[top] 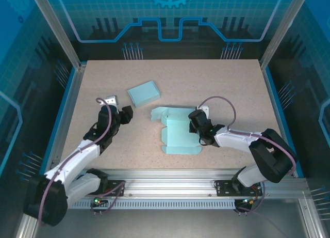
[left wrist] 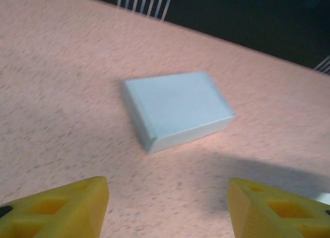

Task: Fold the paper box

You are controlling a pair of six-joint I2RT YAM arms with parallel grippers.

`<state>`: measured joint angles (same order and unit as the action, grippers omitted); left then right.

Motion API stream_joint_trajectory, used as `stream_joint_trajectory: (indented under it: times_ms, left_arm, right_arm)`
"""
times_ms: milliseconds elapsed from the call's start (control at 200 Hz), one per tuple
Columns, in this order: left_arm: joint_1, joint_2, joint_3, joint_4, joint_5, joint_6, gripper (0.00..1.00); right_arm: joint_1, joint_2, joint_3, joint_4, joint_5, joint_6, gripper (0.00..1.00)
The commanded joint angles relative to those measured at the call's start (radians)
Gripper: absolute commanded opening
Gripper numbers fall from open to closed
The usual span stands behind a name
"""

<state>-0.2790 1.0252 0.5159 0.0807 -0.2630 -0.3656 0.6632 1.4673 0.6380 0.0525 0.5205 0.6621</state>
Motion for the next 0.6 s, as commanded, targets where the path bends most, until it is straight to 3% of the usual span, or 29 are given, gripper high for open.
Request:
stream_joint_trajectory:
  times_ms: [0,595]
  left_arm:
    - [0.006,0.076,0.008,0.044,0.075,0.022,0.64]
    - [-0.033,0.538,0.097,0.442,0.344,0.06,0.69]
  right_arm:
    - [0.016,-0.002,0.028,0.006,0.002,-0.002,0.0]
    - [0.016,0.02,0.043,0.005,-0.015,0.004,0.0]
